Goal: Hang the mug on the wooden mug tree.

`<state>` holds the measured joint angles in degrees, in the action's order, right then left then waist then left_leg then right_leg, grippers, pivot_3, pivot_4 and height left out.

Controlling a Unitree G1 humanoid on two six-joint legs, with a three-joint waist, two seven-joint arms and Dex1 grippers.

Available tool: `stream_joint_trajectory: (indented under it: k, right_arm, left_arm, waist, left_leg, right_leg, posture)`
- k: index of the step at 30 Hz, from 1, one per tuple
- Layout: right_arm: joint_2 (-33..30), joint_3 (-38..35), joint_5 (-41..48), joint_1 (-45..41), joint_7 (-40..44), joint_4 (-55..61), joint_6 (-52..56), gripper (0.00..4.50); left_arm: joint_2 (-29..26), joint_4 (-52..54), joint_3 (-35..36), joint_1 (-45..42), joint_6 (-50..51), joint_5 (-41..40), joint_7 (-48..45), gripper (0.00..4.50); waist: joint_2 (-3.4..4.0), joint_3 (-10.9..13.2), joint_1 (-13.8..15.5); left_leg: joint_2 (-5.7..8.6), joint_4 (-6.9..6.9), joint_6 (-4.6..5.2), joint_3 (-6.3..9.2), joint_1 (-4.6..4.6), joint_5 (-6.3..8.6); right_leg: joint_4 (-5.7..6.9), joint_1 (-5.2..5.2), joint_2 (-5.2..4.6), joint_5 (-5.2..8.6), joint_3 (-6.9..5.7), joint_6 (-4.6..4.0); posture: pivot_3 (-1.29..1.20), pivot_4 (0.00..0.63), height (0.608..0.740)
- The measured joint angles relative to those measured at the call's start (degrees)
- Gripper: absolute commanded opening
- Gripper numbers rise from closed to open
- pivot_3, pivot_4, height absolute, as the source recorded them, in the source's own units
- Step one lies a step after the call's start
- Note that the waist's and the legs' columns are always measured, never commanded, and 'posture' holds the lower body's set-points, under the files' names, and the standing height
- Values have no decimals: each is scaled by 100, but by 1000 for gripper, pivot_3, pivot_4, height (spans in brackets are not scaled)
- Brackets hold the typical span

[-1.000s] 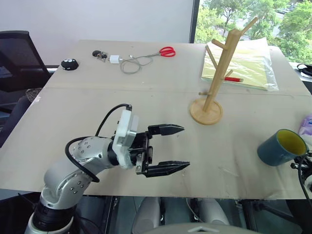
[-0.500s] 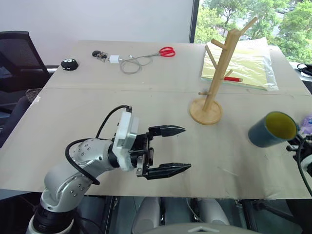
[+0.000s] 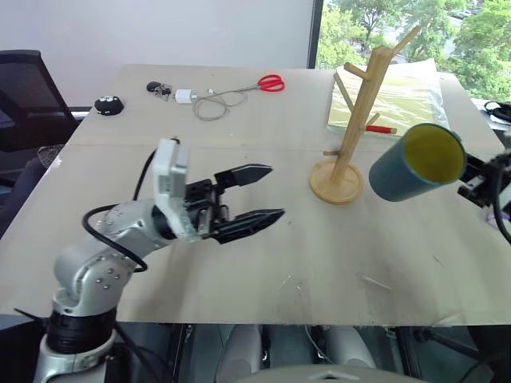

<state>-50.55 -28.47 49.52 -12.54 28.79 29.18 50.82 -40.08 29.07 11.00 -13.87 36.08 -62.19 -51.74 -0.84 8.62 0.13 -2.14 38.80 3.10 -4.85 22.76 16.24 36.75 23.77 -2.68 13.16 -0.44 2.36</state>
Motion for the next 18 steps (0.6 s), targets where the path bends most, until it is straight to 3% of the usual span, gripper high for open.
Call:
stream_joint_trajectory:
  k: [6,14,18]
  right_arm:
    - [-402,903,-134,-1031,378,-701,117,61]
    - [-283,2345,-914,-2222,348,-1366,357,61]
    - [-95,2756,-1262,-2367,525,-1704,257,1721]
  left_arm:
    - [-134,-56,230,158,93,-149,-305,4500]
    - [-82,0,406,640,-62,-77,-365,4500]
    - [-61,160,481,969,-193,12,-316,4500]
  waist:
    - [-6,3,45]
    - [-8,5,32]
    - [-8,5,60]
  left_leg:
    - [1,2,-3,-8,3,-2]
    - [-2,3,-15,-6,5,-9]
    - [-1,3,-18,-8,9,-11]
  right_leg:
    - [-3,-1,-5,0,3,0]
    - [-1,2,-5,4,0,-8]
    - [-3,2,-8,2,0,-5]
  posture:
    - [0,150,740]
    - [0,150,740]
    - [0,150,740]
